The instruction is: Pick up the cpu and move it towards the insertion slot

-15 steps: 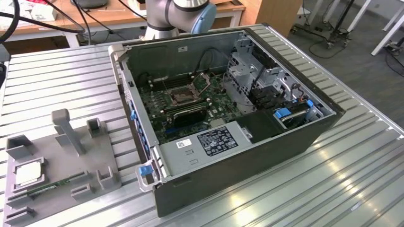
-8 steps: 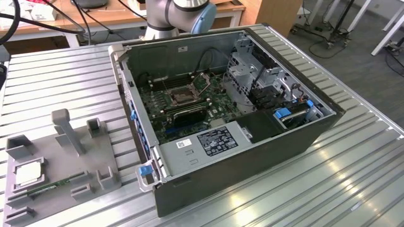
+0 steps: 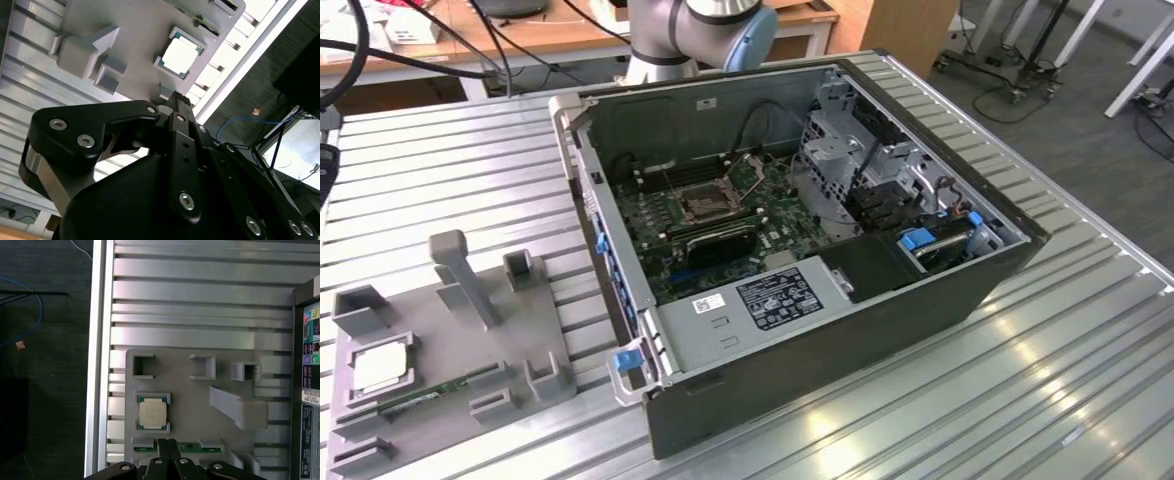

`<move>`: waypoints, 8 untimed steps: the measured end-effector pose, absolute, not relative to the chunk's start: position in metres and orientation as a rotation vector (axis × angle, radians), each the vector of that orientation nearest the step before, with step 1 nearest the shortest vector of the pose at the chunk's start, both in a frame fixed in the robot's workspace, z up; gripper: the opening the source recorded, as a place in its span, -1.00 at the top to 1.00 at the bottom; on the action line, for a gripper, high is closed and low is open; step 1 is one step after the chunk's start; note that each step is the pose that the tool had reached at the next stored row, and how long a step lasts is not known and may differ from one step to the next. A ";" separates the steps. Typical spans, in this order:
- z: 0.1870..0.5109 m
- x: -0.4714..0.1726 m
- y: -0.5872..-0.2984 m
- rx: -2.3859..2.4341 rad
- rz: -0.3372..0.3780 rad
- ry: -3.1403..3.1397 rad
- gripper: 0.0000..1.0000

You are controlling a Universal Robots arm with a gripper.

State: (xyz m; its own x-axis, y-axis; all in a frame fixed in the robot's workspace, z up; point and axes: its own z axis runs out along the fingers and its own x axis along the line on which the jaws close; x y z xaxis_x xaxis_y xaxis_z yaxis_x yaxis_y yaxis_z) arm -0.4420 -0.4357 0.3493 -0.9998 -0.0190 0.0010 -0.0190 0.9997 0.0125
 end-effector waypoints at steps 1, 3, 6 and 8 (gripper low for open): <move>0.348 -0.442 -0.436 0.030 -0.020 -3.140 0.79; 0.345 -0.442 -0.436 0.030 -0.020 -3.140 0.79; 0.339 -0.442 -0.436 0.030 -0.020 -3.140 0.79; 0.336 -0.442 -0.436 0.030 -0.020 -3.140 0.79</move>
